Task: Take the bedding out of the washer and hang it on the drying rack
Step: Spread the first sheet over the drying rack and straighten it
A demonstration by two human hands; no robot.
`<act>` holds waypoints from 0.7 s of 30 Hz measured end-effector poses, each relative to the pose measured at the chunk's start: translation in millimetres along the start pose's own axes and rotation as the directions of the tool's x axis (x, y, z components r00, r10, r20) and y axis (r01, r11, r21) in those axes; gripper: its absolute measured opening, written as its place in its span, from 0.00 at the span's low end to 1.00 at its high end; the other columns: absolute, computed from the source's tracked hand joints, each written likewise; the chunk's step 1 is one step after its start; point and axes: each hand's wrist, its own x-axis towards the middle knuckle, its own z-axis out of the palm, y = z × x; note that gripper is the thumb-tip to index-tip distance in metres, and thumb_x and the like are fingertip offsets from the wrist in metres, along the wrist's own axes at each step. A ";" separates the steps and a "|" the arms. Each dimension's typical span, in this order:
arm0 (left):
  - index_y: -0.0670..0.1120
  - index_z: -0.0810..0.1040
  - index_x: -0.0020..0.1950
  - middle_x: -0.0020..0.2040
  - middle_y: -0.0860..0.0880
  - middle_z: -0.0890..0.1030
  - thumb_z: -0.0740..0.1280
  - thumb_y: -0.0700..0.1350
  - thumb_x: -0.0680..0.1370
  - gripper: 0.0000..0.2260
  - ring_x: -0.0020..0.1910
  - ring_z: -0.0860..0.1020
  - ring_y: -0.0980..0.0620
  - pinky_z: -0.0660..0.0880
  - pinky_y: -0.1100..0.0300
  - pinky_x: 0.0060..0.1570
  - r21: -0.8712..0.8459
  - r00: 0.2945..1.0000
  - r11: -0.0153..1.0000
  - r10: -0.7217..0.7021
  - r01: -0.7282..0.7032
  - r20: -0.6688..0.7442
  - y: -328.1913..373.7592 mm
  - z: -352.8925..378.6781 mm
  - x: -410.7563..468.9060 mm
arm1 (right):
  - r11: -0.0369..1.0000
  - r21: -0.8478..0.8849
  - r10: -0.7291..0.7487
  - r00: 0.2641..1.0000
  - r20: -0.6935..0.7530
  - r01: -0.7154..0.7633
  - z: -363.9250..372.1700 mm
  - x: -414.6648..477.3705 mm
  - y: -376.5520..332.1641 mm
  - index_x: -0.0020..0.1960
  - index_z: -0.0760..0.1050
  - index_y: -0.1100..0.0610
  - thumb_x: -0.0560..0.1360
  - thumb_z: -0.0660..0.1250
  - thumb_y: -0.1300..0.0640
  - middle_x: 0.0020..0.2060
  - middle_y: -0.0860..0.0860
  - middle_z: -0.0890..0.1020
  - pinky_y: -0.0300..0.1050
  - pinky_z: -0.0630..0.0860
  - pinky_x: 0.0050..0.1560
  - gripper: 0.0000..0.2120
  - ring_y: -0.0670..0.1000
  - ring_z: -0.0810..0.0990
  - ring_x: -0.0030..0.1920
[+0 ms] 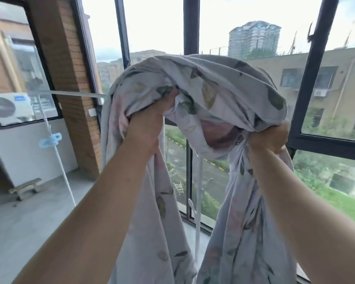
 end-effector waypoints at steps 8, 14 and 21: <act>0.49 0.83 0.60 0.61 0.55 0.83 0.81 0.58 0.60 0.31 0.63 0.80 0.54 0.72 0.51 0.70 -0.027 1.000 1.000 0.010 -0.010 -0.011 -46.3 -22.2 94.4 | 0.992 -0.050 -0.119 0.992 -0.044 0.117 87.4 47.1 -28.4 0.60 0.74 0.55 0.78 0.62 0.52 0.50 0.51 0.80 0.56 0.64 0.69 0.12 0.59 0.78 0.60; 0.48 0.81 0.63 0.61 0.54 0.83 0.78 0.56 0.70 0.25 0.63 0.79 0.53 0.72 0.49 0.70 -0.006 0.996 0.996 0.090 -0.090 0.008 -53.0 -29.0 155.8 | 0.978 0.039 -0.201 0.978 -0.057 0.204 151.9 80.9 -71.7 0.60 0.75 0.54 0.79 0.58 0.50 0.54 0.50 0.82 0.57 0.63 0.68 0.14 0.51 0.77 0.54; 0.55 0.82 0.59 0.58 0.60 0.84 0.77 0.68 0.60 0.31 0.61 0.79 0.56 0.71 0.53 0.69 0.109 0.986 0.993 0.065 -0.048 -0.153 -61.7 -40.1 203.9 | 0.937 0.140 -0.320 0.947 -0.023 0.320 228.7 109.7 -100.6 0.52 0.72 0.53 0.76 0.56 0.50 0.47 0.46 0.78 0.49 0.65 0.58 0.10 0.49 0.72 0.46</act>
